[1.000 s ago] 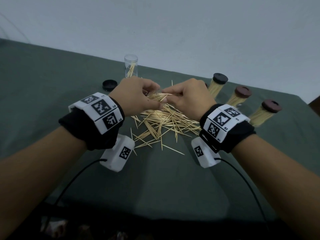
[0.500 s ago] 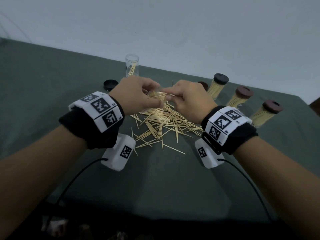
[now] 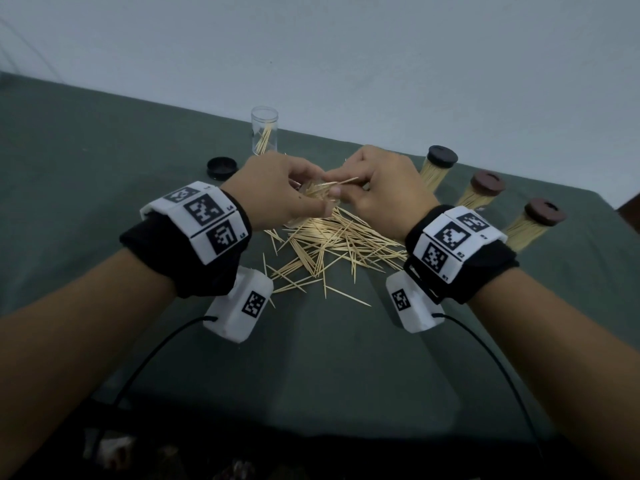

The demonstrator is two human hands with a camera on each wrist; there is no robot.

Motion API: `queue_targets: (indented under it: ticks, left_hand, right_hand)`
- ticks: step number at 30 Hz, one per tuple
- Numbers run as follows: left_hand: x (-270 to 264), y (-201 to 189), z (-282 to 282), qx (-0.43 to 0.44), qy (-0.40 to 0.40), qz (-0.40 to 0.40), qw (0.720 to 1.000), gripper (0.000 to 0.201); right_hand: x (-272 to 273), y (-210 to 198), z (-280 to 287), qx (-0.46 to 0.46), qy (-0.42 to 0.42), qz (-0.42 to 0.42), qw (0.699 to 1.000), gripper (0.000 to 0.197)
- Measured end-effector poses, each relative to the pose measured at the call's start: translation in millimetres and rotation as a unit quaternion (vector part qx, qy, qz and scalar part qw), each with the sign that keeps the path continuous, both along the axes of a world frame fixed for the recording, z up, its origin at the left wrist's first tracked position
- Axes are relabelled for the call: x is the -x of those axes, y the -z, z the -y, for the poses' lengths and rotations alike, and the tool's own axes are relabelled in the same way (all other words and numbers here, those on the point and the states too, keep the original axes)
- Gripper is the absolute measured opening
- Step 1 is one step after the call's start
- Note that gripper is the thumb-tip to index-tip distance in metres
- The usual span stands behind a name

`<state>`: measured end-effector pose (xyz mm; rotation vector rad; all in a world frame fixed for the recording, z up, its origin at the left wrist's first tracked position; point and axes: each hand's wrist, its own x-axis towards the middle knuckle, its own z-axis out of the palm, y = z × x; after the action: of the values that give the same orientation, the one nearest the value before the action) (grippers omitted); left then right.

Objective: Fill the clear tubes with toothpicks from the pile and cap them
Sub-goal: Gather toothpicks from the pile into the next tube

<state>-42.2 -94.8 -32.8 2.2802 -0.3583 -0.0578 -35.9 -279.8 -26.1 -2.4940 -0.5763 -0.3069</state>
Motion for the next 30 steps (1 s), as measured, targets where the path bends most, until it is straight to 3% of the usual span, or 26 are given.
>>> queue_targets:
  ticks: [6, 13, 19, 22, 26, 30]
  left_hand:
    - [2.2, -0.5, 1.2, 0.017, 0.017, -0.009, 1.0, 0.045]
    - [2.1, -1.4, 0.3, 0.013, 0.011, -0.006, 1.0, 0.051]
    - [1.8, -0.6, -0.1, 0.019, 0.004, -0.014, 1.0, 0.055]
    - [1.2, 0.0, -0.5, 0.03, 0.008, -0.02, 0.999, 0.052]
    - [1.3, 0.8, -0.6, 0.022, 0.01, -0.021, 0.999, 0.055]
    - [2.7, -0.1, -0.1, 0.023, 0.007, -0.022, 0.999, 0.058]
  right_hand:
    - [0.8, 1.4, 1.5, -0.08, 0.013, -0.013, 0.997, 0.01]
    - [0.2, 4.7, 1.7, -0.02, -0.003, -0.05, 0.999, 0.014]
    - [-2.1, 3.7, 3.8, -0.136, 0.031, -0.055, 0.989, 0.014]
    - [-0.6, 3.2, 4.3, -0.138, 0.032, -0.071, 0.987, 0.007]
    - [1.8, 3.7, 3.3, -0.1, 0.019, -0.051, 0.994, 0.008]
    - [1.1, 0.2, 3.1, -0.119, 0.03, -0.041, 0.992, 0.016]
